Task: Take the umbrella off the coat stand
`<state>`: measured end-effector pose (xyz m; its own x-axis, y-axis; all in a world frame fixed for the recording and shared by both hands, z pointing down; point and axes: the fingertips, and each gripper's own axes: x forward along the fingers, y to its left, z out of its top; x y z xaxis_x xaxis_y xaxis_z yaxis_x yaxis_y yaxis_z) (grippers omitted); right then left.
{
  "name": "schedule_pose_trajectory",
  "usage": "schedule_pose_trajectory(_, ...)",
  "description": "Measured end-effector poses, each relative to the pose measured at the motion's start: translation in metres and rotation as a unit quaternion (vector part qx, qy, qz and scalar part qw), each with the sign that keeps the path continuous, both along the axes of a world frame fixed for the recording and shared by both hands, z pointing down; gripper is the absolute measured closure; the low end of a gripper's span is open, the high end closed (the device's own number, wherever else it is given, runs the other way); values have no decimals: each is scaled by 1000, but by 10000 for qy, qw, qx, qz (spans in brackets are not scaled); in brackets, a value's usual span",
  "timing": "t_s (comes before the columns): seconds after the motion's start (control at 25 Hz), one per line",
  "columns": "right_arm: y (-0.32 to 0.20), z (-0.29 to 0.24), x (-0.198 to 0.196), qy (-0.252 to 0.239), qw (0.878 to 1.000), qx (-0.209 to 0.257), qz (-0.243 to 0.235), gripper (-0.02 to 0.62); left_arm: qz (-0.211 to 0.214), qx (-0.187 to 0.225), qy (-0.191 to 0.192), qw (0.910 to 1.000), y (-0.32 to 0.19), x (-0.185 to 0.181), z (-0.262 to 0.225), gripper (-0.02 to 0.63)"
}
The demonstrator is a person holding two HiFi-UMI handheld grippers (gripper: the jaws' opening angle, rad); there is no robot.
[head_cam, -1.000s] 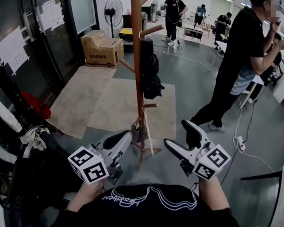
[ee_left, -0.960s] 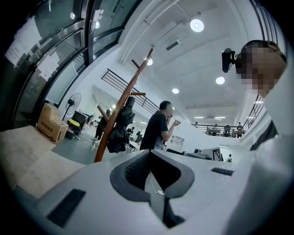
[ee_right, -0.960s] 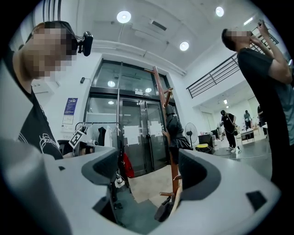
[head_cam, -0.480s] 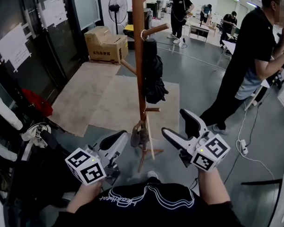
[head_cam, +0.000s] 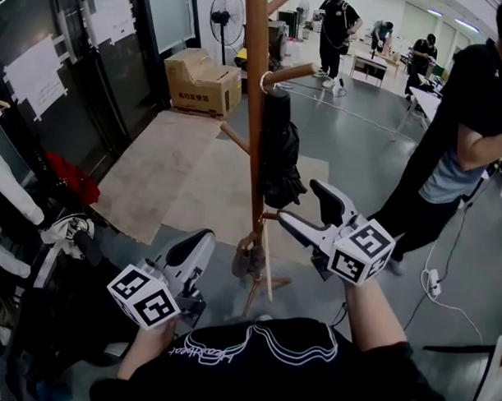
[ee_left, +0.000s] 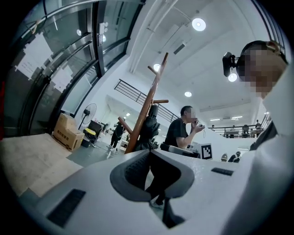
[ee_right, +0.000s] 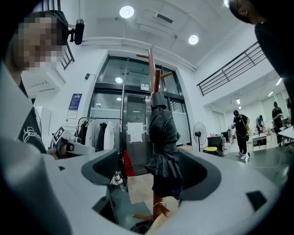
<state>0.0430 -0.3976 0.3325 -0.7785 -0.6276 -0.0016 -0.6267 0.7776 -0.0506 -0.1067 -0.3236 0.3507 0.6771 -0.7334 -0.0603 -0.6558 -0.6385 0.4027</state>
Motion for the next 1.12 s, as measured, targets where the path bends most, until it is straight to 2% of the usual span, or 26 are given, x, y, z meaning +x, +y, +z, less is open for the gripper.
schedule_pose_trajectory(0.48,-67,6,-30,313,9991,62,-286,195,-675,53,2,9977,-23,-31,-3,600)
schedule_pose_trajectory(0.64,-80,7,-37,334,9989,53,-333,222,-838,40,9,9965,-28,-42,-3,600)
schedule_pose_trajectory(0.92,-91,8,-36,334,9991,83,-252,305,-906,41,-12,9959,-34,-48,-3,600)
schedule_pose_trajectory(1.12,-92,10,-37,382,9990,72,-210,314,-898,67,-7,9959,-35,-50,-4,600)
